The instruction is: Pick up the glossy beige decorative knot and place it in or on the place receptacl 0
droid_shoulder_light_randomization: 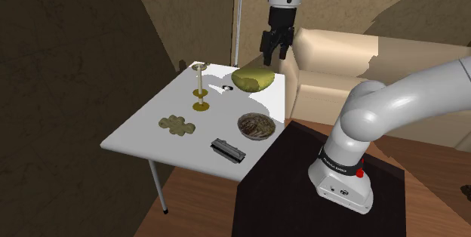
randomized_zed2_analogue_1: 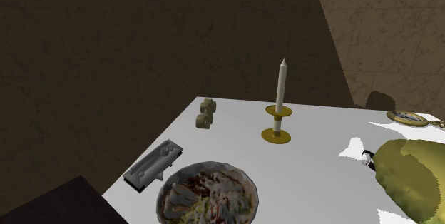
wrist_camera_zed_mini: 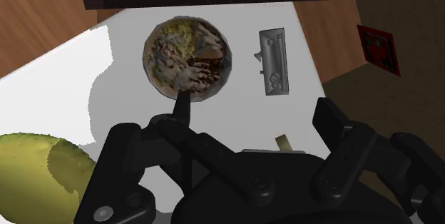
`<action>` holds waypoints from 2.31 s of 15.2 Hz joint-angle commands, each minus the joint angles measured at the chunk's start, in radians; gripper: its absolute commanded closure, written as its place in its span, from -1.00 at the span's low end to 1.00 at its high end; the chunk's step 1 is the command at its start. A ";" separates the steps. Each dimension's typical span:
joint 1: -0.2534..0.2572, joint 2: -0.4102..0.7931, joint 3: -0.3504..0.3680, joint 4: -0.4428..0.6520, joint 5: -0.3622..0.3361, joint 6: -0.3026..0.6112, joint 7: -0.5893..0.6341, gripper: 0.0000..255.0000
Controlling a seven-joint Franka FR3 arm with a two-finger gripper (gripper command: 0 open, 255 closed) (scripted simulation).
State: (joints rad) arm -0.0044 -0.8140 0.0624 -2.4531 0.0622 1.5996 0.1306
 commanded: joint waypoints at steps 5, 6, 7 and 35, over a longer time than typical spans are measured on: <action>0.015 0.127 0.014 -0.009 -0.001 0.136 -0.032 -1.00; 0.019 0.161 0.017 -0.008 -0.001 0.169 -0.040 -1.00; 0.022 0.196 0.021 -0.005 -0.002 0.201 -0.047 -1.00; 0.133 1.278 0.107 0.585 -0.191 0.678 -0.135 -1.00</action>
State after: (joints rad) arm 0.1194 0.4278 0.1684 -1.9023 -0.1190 2.2763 -0.0057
